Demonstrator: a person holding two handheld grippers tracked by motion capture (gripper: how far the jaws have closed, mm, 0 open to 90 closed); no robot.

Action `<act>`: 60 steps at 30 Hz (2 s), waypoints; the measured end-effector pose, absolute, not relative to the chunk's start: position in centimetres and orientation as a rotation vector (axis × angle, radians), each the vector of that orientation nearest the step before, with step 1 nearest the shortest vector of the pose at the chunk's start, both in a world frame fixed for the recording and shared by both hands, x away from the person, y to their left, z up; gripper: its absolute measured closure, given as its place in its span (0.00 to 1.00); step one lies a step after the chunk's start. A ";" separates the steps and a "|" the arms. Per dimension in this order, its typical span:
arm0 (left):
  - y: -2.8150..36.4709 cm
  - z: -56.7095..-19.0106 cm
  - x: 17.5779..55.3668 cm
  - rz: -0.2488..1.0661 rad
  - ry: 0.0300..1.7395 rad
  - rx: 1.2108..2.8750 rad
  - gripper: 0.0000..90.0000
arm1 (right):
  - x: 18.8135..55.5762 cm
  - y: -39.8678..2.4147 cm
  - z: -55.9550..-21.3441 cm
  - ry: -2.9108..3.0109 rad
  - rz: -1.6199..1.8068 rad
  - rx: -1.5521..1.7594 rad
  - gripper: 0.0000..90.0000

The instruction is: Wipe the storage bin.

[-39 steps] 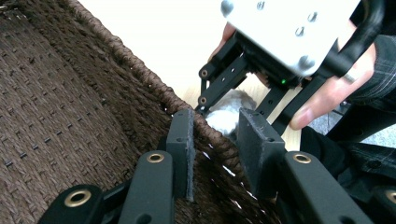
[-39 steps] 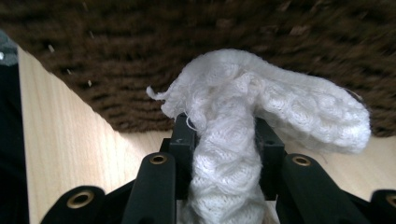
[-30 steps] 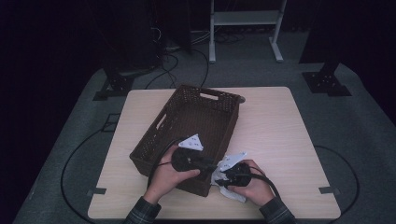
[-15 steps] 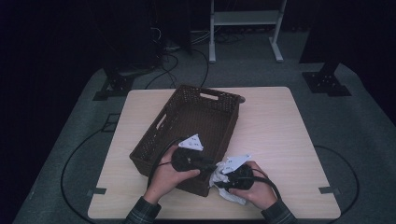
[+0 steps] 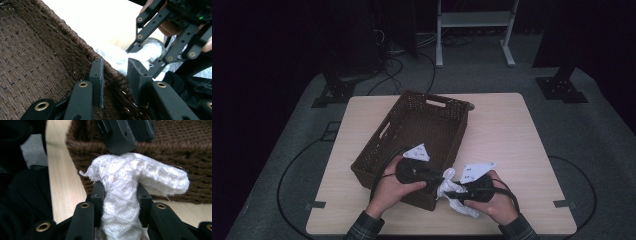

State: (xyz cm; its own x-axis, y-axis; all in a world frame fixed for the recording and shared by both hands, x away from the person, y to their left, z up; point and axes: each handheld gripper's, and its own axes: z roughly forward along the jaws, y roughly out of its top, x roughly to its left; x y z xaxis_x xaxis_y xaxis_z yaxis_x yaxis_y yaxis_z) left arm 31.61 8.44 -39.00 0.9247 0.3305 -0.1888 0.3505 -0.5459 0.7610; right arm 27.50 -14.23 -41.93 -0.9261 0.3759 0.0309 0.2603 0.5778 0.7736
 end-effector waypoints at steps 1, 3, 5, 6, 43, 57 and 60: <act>8.4 -39.0 31.6 -0.029 0.482 2.187 0.73 | 27.4 -14.2 -41.8 2.666 1.282 0.540 0.75; 8.4 -39.0 31.6 -0.029 0.482 2.187 0.73 | 27.3 -14.0 -41.7 2.669 1.294 0.527 0.75; 8.5 -39.0 31.6 -0.028 0.479 2.191 0.73 | 27.2 -13.6 -41.9 2.677 1.281 0.515 0.75; 8.5 -39.0 31.6 -0.026 0.477 2.188 0.73 | 27.3 -13.4 -42.1 2.683 1.273 0.509 0.75; 10.2 -38.0 31.4 -0.021 0.438 2.142 0.66 | 28.5 -14.0 -45.8 2.730 1.081 0.617 0.75; 15.5 -37.6 30.1 0.033 0.430 2.127 0.59 | 28.9 -18.7 -45.5 2.625 1.011 0.739 0.75; 16.4 -37.5 29.9 0.028 0.440 2.117 0.58 | 29.0 -19.5 -45.7 2.610 0.996 0.761 0.75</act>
State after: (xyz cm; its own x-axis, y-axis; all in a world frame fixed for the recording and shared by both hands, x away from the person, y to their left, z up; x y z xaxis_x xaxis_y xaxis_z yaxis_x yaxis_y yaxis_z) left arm 29.87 16.38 -37.53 0.9351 0.3215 -0.1490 0.2997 -0.4934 0.8165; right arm 28.98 -19.47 -45.67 -0.8340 0.5502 -0.0414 0.3827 0.6309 0.6749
